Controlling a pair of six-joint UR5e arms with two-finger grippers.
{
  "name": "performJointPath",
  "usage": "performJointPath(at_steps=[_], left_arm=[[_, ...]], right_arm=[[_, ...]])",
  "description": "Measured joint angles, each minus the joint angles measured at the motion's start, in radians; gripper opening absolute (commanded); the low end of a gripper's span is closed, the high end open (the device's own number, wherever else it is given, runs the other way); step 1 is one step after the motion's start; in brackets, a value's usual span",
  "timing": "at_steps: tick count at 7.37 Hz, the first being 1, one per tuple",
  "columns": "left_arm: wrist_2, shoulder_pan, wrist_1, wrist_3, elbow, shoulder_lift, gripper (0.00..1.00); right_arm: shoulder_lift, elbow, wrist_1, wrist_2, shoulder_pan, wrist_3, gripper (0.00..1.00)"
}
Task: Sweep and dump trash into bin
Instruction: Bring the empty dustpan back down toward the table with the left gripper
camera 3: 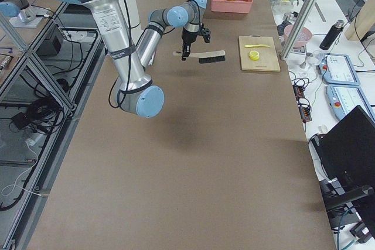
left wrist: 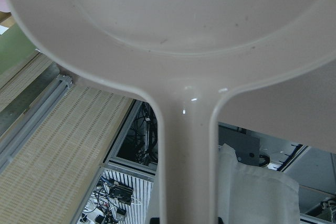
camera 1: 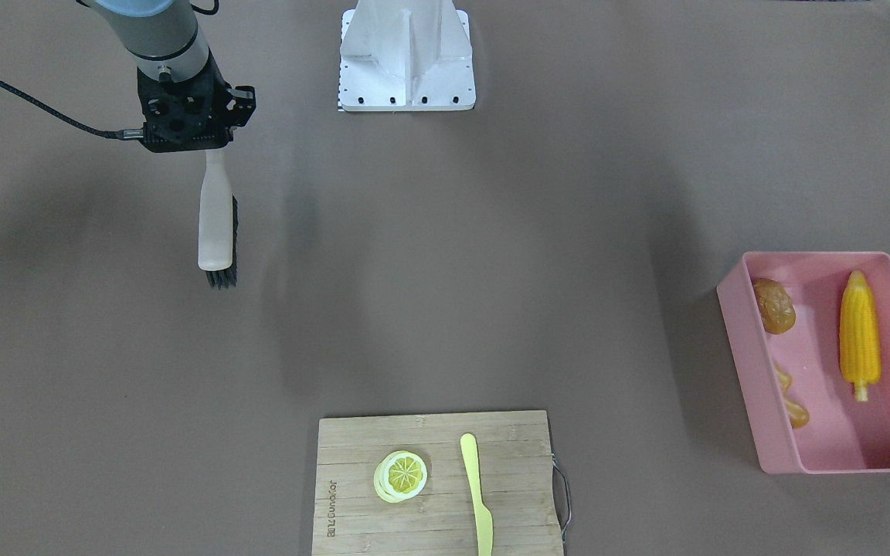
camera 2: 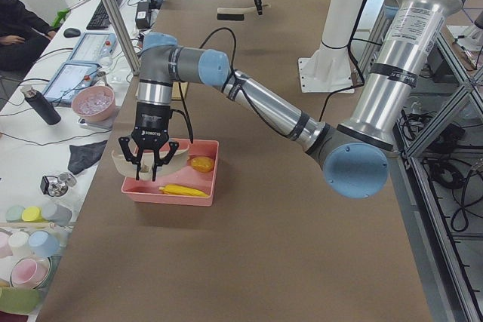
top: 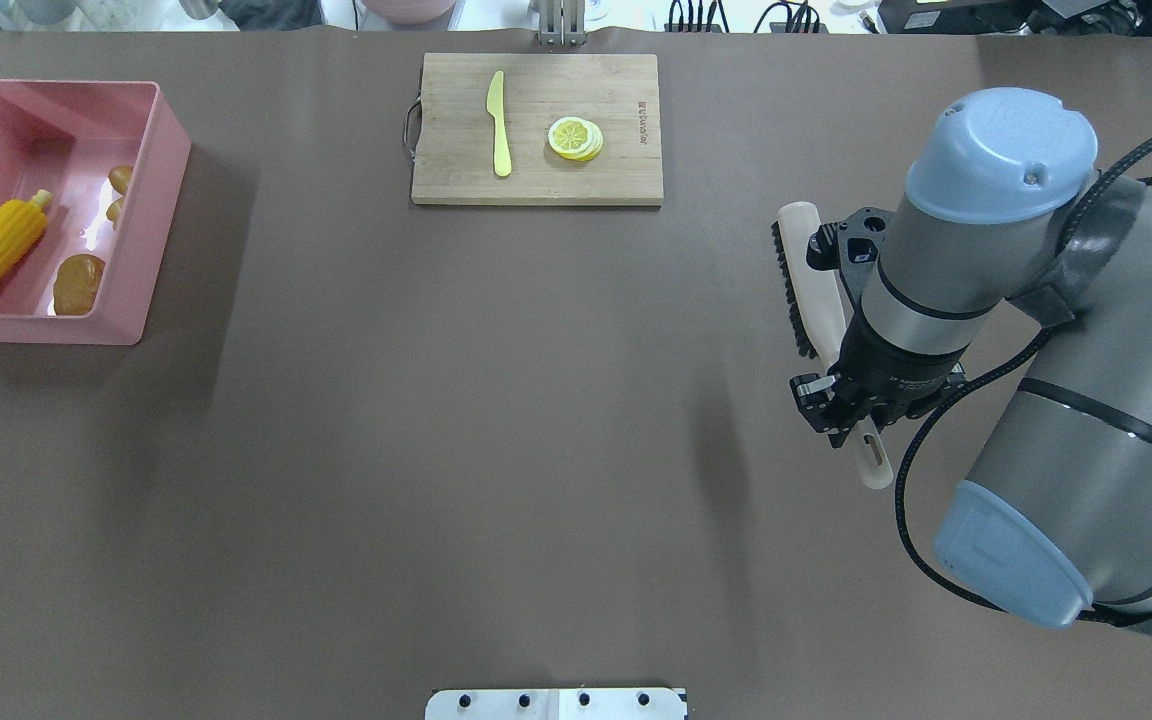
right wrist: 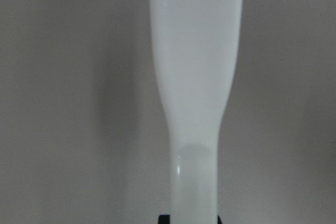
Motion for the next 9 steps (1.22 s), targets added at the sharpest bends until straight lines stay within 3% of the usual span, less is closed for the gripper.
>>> performJointPath(at_steps=[2, 4, 6, 9], left_arm=[[-0.170, 0.019, 0.096, -0.078, -0.048, -0.085, 0.00], [-0.292, 0.138, 0.110, -0.274, -0.098, -0.124, 0.00], [-0.320, 0.289, 0.117, -0.417, -0.144, -0.137, 0.00], [-0.317, 0.488, 0.117, -0.468, -0.154, -0.134, 0.00]], right_arm=[[-0.004, -0.005, 0.000, 0.000, 0.004, -0.006, 0.00], [-0.010, -0.007, 0.001, 0.000, 0.021, -0.012, 0.00], [-0.014, -0.016, 0.002, -0.001, 0.043, -0.021, 0.00], [-0.017, -0.032, 0.002, 0.000, 0.059, -0.042, 0.00]])
